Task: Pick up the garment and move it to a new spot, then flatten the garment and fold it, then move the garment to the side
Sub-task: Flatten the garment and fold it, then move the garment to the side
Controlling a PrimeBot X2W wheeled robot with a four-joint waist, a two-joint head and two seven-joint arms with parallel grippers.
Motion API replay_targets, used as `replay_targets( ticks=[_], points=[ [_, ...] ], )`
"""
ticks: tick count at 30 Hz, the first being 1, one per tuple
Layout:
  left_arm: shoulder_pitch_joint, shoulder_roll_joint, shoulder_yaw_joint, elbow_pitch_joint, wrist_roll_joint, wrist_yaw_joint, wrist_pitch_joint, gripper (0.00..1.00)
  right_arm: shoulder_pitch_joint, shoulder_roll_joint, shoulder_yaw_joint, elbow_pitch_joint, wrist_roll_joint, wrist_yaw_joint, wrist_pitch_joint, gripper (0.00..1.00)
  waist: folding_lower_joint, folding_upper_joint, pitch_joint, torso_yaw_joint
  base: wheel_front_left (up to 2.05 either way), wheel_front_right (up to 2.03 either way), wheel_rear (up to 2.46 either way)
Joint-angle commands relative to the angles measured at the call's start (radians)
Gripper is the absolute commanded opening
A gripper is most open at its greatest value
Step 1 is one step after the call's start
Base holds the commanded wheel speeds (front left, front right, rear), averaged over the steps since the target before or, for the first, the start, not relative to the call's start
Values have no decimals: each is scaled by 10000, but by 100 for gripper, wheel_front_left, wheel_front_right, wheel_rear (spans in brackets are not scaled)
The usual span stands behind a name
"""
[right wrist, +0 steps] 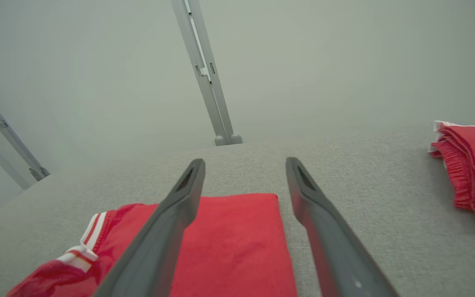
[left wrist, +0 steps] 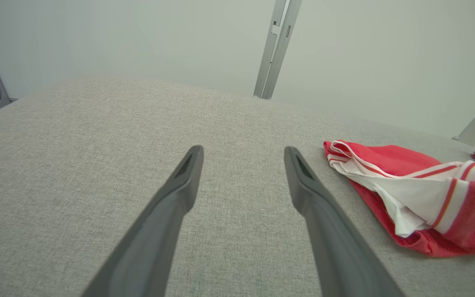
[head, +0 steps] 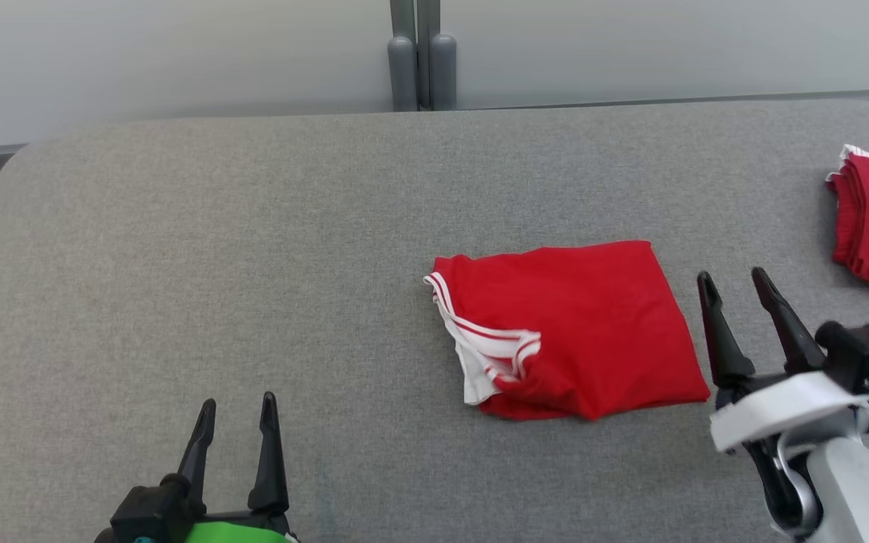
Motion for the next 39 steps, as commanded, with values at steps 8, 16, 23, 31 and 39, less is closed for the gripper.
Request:
replay_targets(
  ticks=[8, 16, 23, 31, 39],
  points=[
    [601, 21, 386, -149, 99, -2, -28, 100, 2357, 116, -2273, -1269, -2366, -2, -22, 100, 0, 0, -896, -164, 0, 0, 0],
    [994, 21, 896, -162, 531, -177, -28, 100, 3745, 494, -3170, -1167, -3192, -3, -23, 100, 0, 0, -1274, -33, 0, 0, 0],
    [1209, 21, 1026, -280, 575, -198, -28, 100, 4014, 720, -3102, -1322, -3426, -3, -22, 100, 0, 0, -1342, -17, 0, 0, 0],
    [1199, 22, 868, -209, 484, -330, -28, 100, 3769, 640, -2874, -1619, -3423, -3, -23, 100, 0, 0, -1236, -23, 0, 0, 0],
    [1089, 21, 791, -76, 482, -480, -28, 100, 3369, 565, -2677, -1923, -3242, -3, -24, 100, 0, 0, -1108, -28, 0, 0, 0]
  ],
)
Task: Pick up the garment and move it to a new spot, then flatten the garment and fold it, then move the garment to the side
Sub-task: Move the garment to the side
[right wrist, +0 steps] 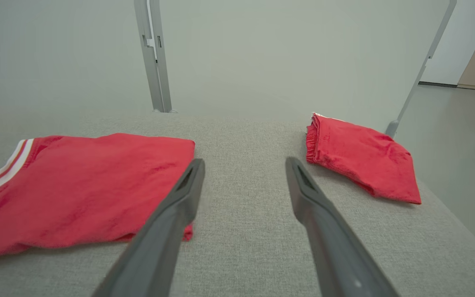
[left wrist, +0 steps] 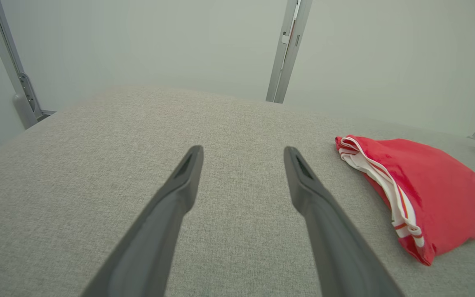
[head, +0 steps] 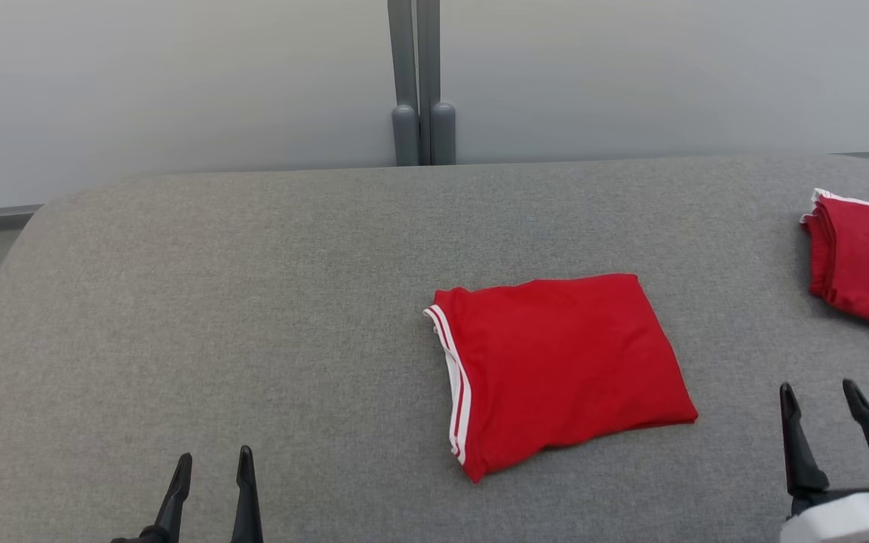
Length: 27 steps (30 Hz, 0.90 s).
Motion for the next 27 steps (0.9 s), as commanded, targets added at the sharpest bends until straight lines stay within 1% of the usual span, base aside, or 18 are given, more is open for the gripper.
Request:
replay_targets(
  ticks=[1, 4, 6, 7, 9, 11, 12, 16, 20, 22, 24, 25, 26, 27],
  points=[
    [-48, 21, -17, 28, -17, -74, -28, 100, -469, -117, 60, -225, 144, -9, -24, 100, 0, 0, 61, -41, 0, 0, 0],
    [-165, 21, -87, 9, 95, -169, -28, 100, -1095, -443, 494, -67, 627, -9, -23, 100, 0, 0, 232, -101, 0, 0, 0],
    [-314, 21, -117, 20, 139, -202, -28, 100, -1736, -941, 1156, 463, 968, -9, -1, 100, 0, 0, 402, -93, 0, 0, 0],
    [-405, 22, -129, 18, 150, -205, -28, 100, -2109, -1158, 1513, 771, 1159, -9, 261, 100, 0, 0, 536, -94, 0, 0, 0],
    [-557, 21, -190, 27, 185, -247, -26, 100, -3094, -1554, 2407, 1468, 1691, -9, 1289, 100, 0, 0, 854, -117, 0, 0, 0],
    [-705, 19, -354, 46, 231, -308, -28, 100, -4010, -1964, 3062, 2238, 1883, -12, 2530, 100, 0, 0, 1161, -81, 0, 0, 0],
    [-841, 21, -440, 41, 248, -344, -28, 100, -4493, -1989, 3467, 2609, 2107, -12, 3098, 100, 0, 0, 1351, -17, 0, 0, 0],
    [-1298, 22, -624, -47, 245, -339, -26, 100, -6007, -2011, 4220, 4148, 2556, -12, 4419, 100, 0, 0, 2007, 348, 0, 0, 0],
    [-1596, 24, -865, -99, 204, -291, -28, 100, -6786, -1916, 4715, 5477, 3196, -12, 5110, 100, 0, 0, 2304, 847, 0, 0, 0],
    [-1625, 22, -974, -57, 264, -284, -26, 100, -6957, -1979, 4949, 6042, 3404, -12, 5349, 100, 0, 0, 2330, 1055, 0, 0, 0],
    [-1608, 24, -953, -41, 291, -230, -28, 100, -7019, -1785, 5092, 6487, 3855, -12, 5527, 100, 0, 0, 2287, 1166, 0, 0, 0],
    [-1584, 24, -949, -32, 292, -203, -28, 100, -7051, -1728, 5166, 6557, 4077, -4, 5489, 75, 0, 0, 2263, 1197, 0, 0, 0],
    [-1560, 21, -943, -31, 301, -182, -28, 100, -7126, -1695, 5196, 6615, 4387, -3, 5356, 0, 0, 0, 2246, 1212, 0, 0, 0],
    [-1554, 21, -918, -56, 300, -173, -28, 100, -7225, -1720, 5146, 6591, 4616, -3, 5176, 0, 0, 0, 2234, 1204, 0, 0, 0]
  ],
)
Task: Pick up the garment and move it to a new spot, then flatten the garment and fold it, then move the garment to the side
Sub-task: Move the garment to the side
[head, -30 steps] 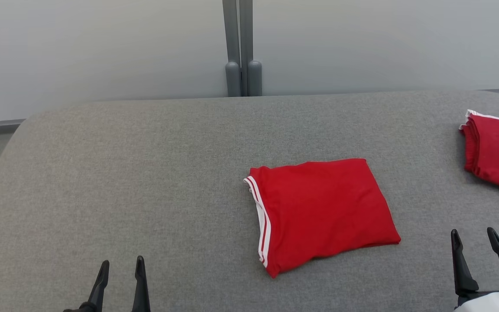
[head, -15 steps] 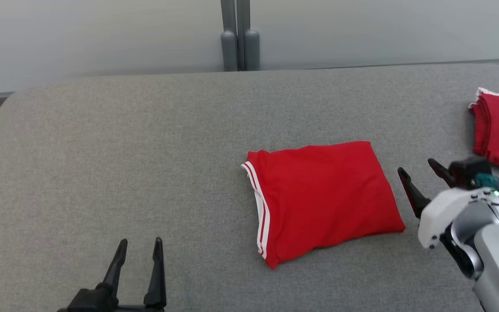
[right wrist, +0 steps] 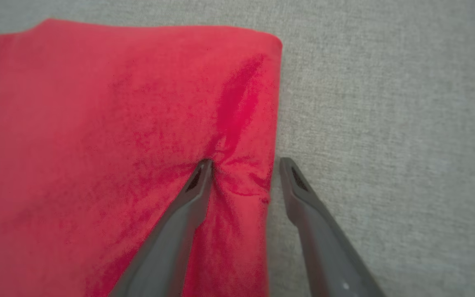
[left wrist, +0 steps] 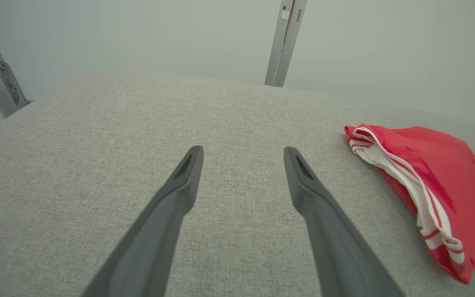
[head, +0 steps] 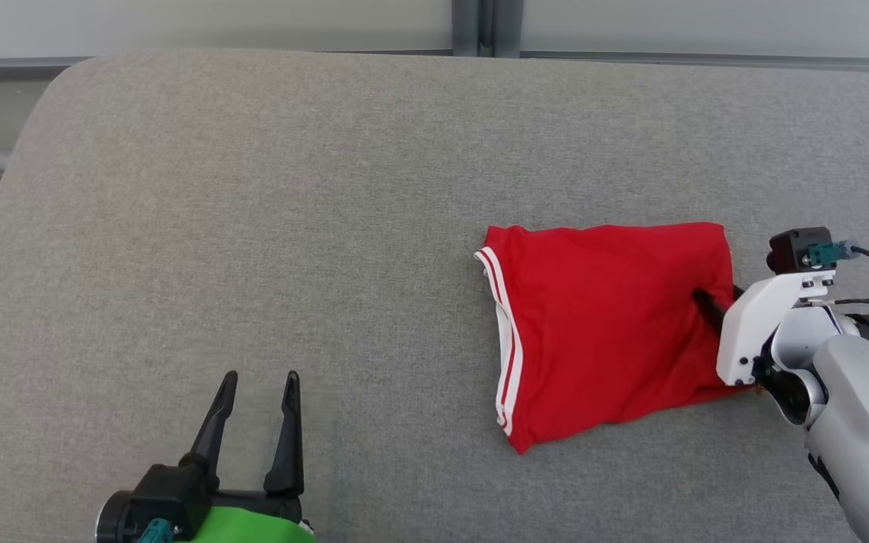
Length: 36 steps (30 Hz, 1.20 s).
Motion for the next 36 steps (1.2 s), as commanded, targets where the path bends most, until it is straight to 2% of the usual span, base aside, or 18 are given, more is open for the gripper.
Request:
replay_targets(
  ticks=[1, 6, 11, 18, 22, 30, 31, 32, 36],
  points=[
    [-38, 22, 52, -36, 50, 73, -28, 100, -134, 70, 58, 68, 218, 3, -225, 0, 0, 0, 82, 133, 0, 0, 0],
    [-111, 21, 192, -119, 157, -3, -25, 100, -1425, -723, -275, 213, 262, -7, -1302, 0, 0, 0, 312, -462, 0, 0, 0],
    [-329, 21, 289, -103, 375, -152, -25, 100, -2672, -1429, -753, 773, -63, -6, -1640, 0, 0, 0, 632, -1208, 0, 0, 0],
    [-520, 22, -2, 17, 646, -330, -14, 100, -3379, -2417, -1521, 1546, -869, -6, -2316, 0, 0, 0, 811, -1907, 0, 0, 0],
    [-586, 30, -340, 78, 859, -405, -15, 100, -3610, -2447, -1729, 1992, -1437, -4, -2608, 0, 0, 0, 881, -2114, 0, 0, 0],
    [-620, 28, -585, 173, 979, -372, -15, 100, -4124, -2267, -2825, 3065, -2029, -8, -3535, 0, 0, 0, 1111, -2206, 0, 0, 0],
    [-607, 28, -551, 174, 970, -354, -15, 100, -4164, -2384, -2997, 3215, -2196, -8, -3740, 41, 0, 0, 1128, -2201, 0, 0, 0],
    [-590, 28, -496, 180, 977, -339, -15, 100, -4173, -2515, -3224, 3514, -2448, -8, -3920, 100, 0, 0, 1142, -2192, 0, 0, 0],
    [-477, 28, -325, 140, 809, -295, -14, 100, -4054, -2662, -3812, 4130, -3288, -4, -4759, 100, 0, 0, 1024, -2162, 0, 0, 0]
  ],
)
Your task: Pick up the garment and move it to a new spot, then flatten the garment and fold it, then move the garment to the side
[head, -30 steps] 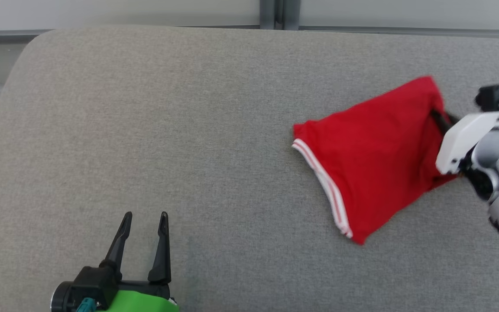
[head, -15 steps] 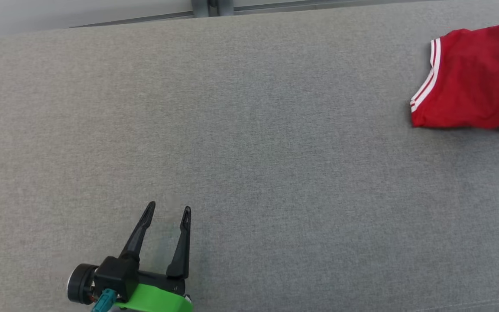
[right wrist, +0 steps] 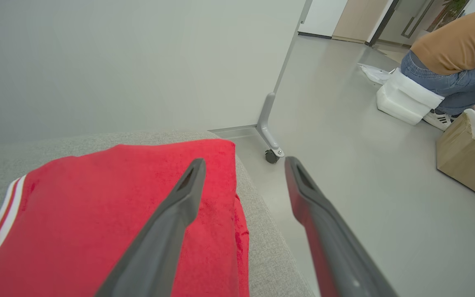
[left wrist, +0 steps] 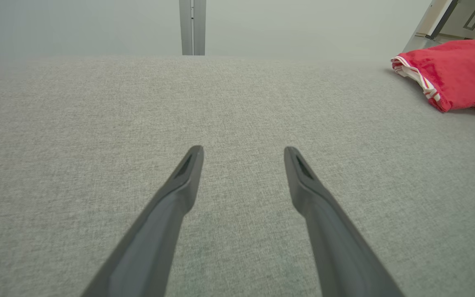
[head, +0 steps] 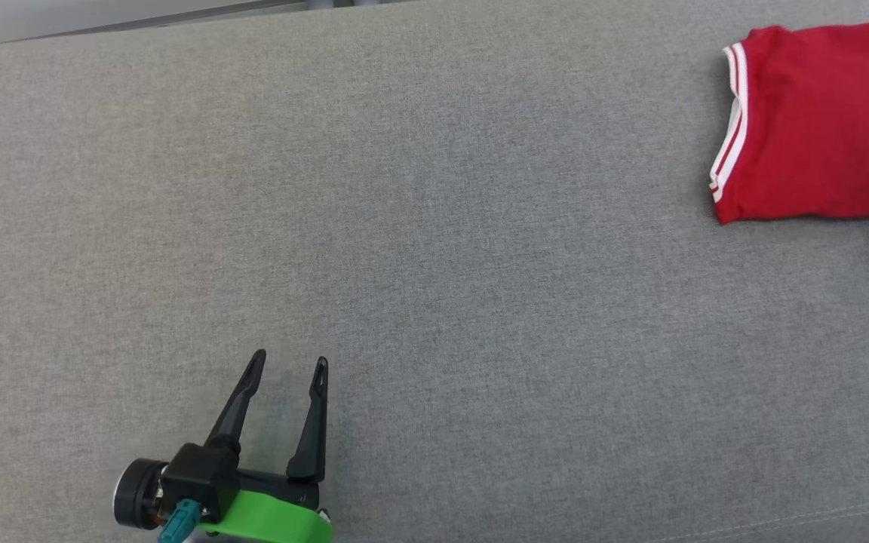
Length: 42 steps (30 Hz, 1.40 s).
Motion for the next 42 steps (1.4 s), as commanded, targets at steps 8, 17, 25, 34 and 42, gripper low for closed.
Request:
replay_targets(
  ticks=[8, 17, 25, 34, 42],
  points=[
    [425, 36, 398, -255, -505, 284, 0, 100, 2291, 579, -1649, -2335, -1724, -16, -497, 100, -1, -1, -1087, 124, 0, 0, 0],
    [1322, 33, 810, -427, -1019, 920, 2, 100, 7411, 3475, -2149, -7875, -2379, -16, -499, 100, -1, -1, -2770, 467, 0, 0, 0],
    [1352, 35, 981, -38, -780, 1016, 2, 100, 9975, 4827, -1149, -10042, -2499, -16, -501, 100, -1, -1, -3113, 683, 0, 0, 0],
    [1174, 33, 1510, 490, -696, 1242, 0, 100, 10510, 5192, -426, -10239, -2622, -16, -501, 100, -1, -1, -3205, 670, 0, 0, 0],
    [1402, -21, 1387, 942, -839, 1159, 7, 0, 10528, 5373, -392, -9829, -2509, 4, -451, 0, -1, -1, -3186, 691, 0, 0, 0]
  ],
)
